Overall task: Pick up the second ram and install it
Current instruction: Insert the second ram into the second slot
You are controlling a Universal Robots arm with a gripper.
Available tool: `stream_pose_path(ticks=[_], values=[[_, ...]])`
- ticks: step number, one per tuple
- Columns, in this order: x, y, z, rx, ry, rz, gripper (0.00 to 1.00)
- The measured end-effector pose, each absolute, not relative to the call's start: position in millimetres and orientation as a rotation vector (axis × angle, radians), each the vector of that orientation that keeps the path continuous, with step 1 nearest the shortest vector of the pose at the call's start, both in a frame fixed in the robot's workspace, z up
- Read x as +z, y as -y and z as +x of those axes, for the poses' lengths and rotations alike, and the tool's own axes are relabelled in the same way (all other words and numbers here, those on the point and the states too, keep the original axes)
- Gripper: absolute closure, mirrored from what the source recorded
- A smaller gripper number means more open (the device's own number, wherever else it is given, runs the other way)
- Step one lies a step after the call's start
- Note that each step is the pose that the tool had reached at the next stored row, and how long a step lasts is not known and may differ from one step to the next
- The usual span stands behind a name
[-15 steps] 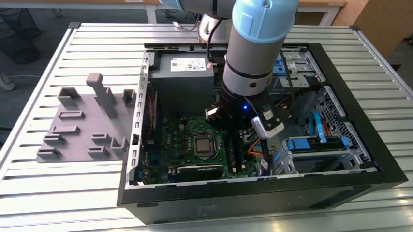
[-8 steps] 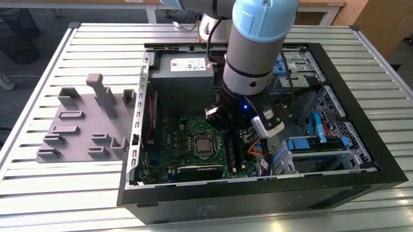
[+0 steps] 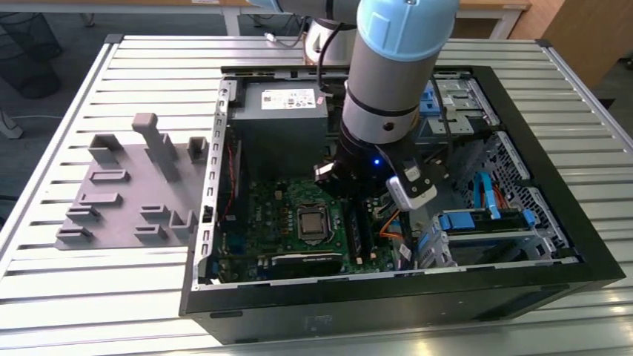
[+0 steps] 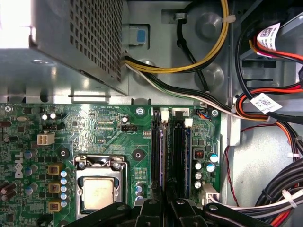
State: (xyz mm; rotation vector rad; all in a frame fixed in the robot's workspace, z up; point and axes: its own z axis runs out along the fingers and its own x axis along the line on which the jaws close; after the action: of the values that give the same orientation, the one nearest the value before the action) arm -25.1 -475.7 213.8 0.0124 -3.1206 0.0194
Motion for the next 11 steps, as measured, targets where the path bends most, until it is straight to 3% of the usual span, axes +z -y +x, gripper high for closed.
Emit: stream_pose_path(ticks=[11], values=[[213.0,475.7,-23.9,0.019,3.12,-0.017,0.86]])
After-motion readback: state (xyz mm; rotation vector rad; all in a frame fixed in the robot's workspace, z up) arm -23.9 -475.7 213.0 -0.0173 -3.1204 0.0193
